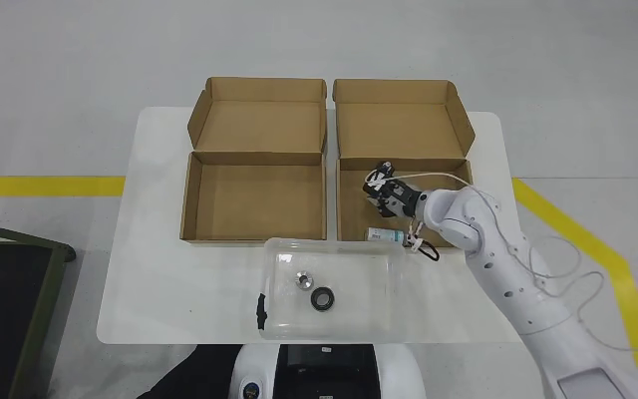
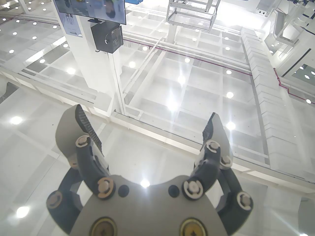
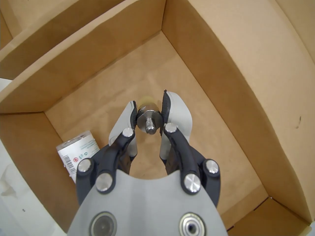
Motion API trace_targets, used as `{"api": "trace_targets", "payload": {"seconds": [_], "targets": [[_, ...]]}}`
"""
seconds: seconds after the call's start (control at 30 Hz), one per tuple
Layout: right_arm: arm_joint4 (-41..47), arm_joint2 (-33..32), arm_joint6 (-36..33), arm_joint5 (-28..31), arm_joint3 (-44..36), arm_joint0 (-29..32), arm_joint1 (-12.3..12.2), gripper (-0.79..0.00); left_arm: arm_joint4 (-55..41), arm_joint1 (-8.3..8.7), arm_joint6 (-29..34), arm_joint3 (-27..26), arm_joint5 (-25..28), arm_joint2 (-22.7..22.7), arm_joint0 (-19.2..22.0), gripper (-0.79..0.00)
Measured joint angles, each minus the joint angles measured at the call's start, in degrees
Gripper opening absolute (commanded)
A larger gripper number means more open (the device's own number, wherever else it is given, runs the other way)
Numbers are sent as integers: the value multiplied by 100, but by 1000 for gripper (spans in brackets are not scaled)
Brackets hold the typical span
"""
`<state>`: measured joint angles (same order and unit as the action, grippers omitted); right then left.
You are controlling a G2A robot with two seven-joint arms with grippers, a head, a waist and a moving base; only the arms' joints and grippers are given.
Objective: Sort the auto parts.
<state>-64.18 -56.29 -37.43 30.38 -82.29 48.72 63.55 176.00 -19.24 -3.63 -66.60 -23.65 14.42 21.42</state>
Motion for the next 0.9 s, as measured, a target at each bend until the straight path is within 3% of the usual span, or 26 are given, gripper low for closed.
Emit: {"api": "trace_targets", "payload": {"seconds": [0.03, 0.07, 0.1, 0.17, 0.23, 0.27, 0.57, 0.9], "targets": [[5, 18, -2, -5, 18, -21, 9, -585, 0, 0, 0, 0, 0, 0, 0, 0], [13, 35, -5, -12, 31, -41, 17, -443, 0, 0, 0, 0, 0, 0, 0, 0], [16, 61, -9, -20, 42, -66, 29, -394, 0, 0, 0, 0, 0, 0, 0, 0], [8, 106, -17, -25, 46, -97, 46, -182, 0, 0, 0, 0, 0, 0, 0, 0], [-2, 153, -14, -27, 47, -131, 65, -34, 0, 0, 0, 0, 0, 0, 0, 0], [-4, 169, -5, -27, 44, -145, 72, -6, 0, 0, 0, 0, 0, 0, 0, 0], [-81, 98, 97, 13, -306, -128, 72, 0, 0, 0, 0, 0, 0, 0, 0, 0], [161, -546, 153, 435, -1679, 638, -124, 0, 0, 0, 0, 0, 0, 0, 0, 0]]}}
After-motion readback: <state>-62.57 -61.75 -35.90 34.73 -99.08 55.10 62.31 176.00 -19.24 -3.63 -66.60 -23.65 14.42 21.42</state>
